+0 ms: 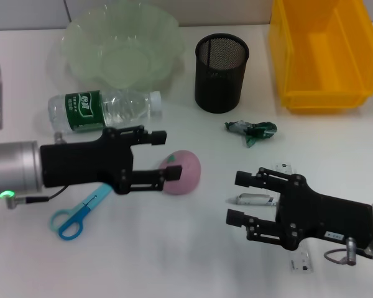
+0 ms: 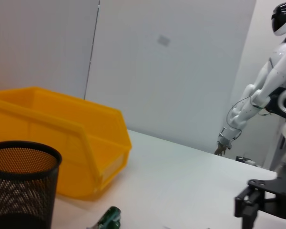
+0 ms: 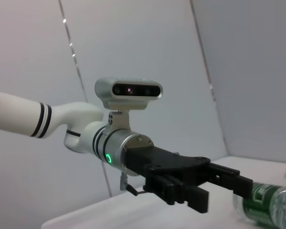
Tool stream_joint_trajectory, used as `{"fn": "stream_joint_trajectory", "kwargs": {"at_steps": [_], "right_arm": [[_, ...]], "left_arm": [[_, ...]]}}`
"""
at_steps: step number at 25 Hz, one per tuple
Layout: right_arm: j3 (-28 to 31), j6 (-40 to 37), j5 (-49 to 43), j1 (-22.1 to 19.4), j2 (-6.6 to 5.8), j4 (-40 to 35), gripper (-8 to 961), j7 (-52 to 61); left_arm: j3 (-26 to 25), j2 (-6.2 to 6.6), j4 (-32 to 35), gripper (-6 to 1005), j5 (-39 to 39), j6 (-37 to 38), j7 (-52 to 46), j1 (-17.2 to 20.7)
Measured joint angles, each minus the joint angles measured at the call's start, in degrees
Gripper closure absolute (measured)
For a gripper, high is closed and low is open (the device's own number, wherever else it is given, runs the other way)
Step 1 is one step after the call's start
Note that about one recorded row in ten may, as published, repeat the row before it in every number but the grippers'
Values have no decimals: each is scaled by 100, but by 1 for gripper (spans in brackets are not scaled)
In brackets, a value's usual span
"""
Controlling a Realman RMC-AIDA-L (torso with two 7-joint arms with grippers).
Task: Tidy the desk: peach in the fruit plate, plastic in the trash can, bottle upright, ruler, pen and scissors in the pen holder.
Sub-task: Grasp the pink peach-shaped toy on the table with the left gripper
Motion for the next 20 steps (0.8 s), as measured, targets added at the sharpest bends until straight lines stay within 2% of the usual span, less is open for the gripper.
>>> {"fn": "stream_joint_trajectory", "kwargs": {"at_steps": [7,9,10,20], "right_arm": [[0,4,83,-184,-18,63,228,-82],[10,16,85,-226,-18,68,229,-83],[42,20,92,-260,-16,94,229,-115],[210,32,99,-240,-15,199,236,-213]], "left_arm": [[134,-14,-305,216,31,-395,-181,-372],[270,-14,-345,216,43,-518,-278,-437],[495,-14,-351,216,48,-671,-393,-480],[1060,-9,-362,216,60,-1358,-698,-539]]}}
